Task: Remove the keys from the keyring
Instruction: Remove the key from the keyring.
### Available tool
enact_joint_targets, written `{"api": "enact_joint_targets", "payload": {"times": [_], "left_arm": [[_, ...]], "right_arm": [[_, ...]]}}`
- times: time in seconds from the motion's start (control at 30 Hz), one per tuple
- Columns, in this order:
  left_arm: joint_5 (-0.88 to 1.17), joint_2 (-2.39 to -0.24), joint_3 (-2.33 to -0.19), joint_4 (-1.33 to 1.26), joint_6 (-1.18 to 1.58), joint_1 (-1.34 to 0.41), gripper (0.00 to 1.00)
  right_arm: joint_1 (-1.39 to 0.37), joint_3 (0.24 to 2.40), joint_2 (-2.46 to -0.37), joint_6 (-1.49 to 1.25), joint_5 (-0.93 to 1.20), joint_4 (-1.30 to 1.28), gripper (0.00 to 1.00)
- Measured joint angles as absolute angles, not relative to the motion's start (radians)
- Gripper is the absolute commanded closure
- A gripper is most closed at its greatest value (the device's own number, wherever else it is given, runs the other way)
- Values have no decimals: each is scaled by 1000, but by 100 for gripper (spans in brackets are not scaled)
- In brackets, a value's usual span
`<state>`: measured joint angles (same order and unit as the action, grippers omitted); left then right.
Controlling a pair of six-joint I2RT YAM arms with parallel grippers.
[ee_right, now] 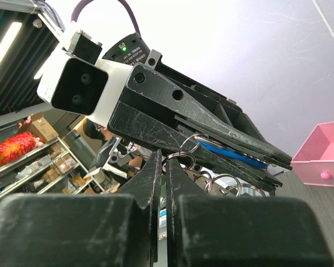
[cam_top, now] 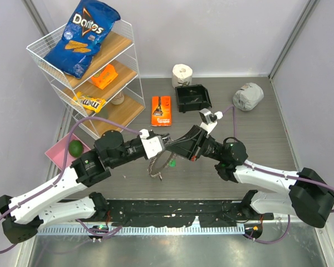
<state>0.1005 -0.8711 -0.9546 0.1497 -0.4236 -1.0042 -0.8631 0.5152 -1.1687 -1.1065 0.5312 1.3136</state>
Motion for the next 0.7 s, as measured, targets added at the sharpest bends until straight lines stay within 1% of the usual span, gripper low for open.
{"api": "enact_joint_targets", "payload": {"times": [0.4, 0.53, 0.57, 0.6, 0.7], "left_arm": [[187, -894, -946, 100, -396, -962, 100], [205, -890, -944, 110, -398, -961, 100], [209, -887, -942, 113, -400, -961, 100], [212, -883, -941, 120, -400, -961, 100], [216, -870, -938, 147, -403, -961, 100]], "right_arm": [[-863, 507, -1171, -1123, 505, 1331, 95], [-860, 489, -1121, -1092, 506, 1263, 94], [-858, 488, -1100, -1075, 508, 1225, 91], [-855, 488, -1076, -1050, 513, 1182, 83], [-853, 496, -1010, -966, 521, 1037, 80]]}}
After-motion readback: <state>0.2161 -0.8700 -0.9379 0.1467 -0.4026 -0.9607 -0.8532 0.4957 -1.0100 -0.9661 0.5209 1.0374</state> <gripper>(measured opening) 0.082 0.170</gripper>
